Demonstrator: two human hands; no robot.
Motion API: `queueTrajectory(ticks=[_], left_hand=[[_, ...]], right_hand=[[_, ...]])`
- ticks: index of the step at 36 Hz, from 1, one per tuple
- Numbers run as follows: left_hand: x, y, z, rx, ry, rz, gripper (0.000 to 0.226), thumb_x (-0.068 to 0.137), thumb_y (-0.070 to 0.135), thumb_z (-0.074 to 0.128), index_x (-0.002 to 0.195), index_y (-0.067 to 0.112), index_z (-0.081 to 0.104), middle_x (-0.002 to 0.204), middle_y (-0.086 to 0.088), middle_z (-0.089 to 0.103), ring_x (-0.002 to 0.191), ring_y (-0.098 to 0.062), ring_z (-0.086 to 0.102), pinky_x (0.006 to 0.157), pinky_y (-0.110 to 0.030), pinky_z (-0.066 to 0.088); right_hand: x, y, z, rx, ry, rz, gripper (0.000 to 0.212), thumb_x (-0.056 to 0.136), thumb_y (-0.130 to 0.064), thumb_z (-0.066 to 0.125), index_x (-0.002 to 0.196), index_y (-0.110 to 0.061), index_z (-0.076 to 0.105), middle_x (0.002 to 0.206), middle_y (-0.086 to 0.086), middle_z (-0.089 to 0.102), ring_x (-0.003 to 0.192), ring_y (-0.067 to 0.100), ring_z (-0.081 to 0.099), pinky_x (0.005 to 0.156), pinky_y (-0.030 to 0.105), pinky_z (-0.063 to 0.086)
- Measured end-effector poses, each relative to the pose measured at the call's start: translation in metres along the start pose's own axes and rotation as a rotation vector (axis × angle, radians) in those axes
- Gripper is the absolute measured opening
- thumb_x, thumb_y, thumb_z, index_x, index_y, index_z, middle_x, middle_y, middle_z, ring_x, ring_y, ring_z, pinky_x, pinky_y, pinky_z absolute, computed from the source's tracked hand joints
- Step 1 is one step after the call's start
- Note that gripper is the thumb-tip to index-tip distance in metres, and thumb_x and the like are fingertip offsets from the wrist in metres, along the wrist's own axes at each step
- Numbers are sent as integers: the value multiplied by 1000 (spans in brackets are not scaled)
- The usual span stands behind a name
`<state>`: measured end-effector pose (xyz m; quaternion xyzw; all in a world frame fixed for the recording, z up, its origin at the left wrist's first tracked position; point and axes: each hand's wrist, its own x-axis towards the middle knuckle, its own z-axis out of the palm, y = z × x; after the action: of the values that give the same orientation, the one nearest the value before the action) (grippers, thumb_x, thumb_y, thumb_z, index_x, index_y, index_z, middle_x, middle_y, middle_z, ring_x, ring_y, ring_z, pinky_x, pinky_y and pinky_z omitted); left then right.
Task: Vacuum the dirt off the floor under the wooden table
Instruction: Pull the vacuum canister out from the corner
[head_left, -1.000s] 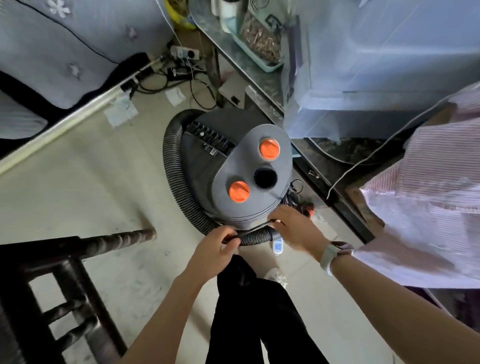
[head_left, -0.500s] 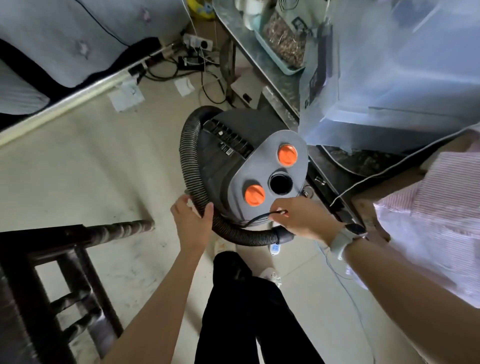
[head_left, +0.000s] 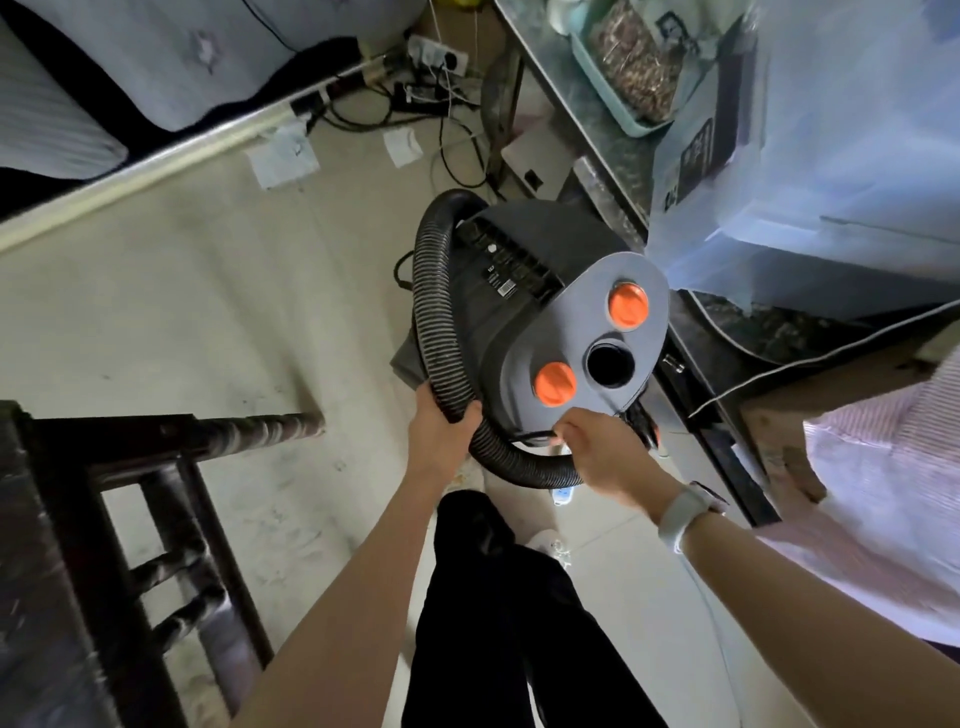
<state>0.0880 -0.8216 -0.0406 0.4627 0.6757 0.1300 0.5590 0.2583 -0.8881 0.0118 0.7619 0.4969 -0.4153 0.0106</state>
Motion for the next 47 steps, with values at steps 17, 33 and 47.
queueTrajectory(ticks=[17,33,47], left_hand=[[11,46,4,494,236,512,56,81,29,53,129,1,50,129,-24,49,120,-43,46,97,-56,41],[64,103,76,1113,-17,721,43,92,43,47,125,18,56,129,-5,56,138,-30,34,101,-66,31],[81,81,26,1064,27,859,36,92,37,41,91,11,67,106,-10,64,125,-31,50,104,-54,37]], right_hand=[[16,35,-34,-209,-25,31,29,97,-25,42,117,-30,62,122,0,62,107,21,59,95,32,40],[104,49,-91,130,378,31,55,98,-22,38,150,-15,22,157,9,20,144,28,18,115,43,18],[102,26,-62,134,311,21,44,96,-32,43,140,-32,43,136,-4,40,125,24,32,102,47,35]])
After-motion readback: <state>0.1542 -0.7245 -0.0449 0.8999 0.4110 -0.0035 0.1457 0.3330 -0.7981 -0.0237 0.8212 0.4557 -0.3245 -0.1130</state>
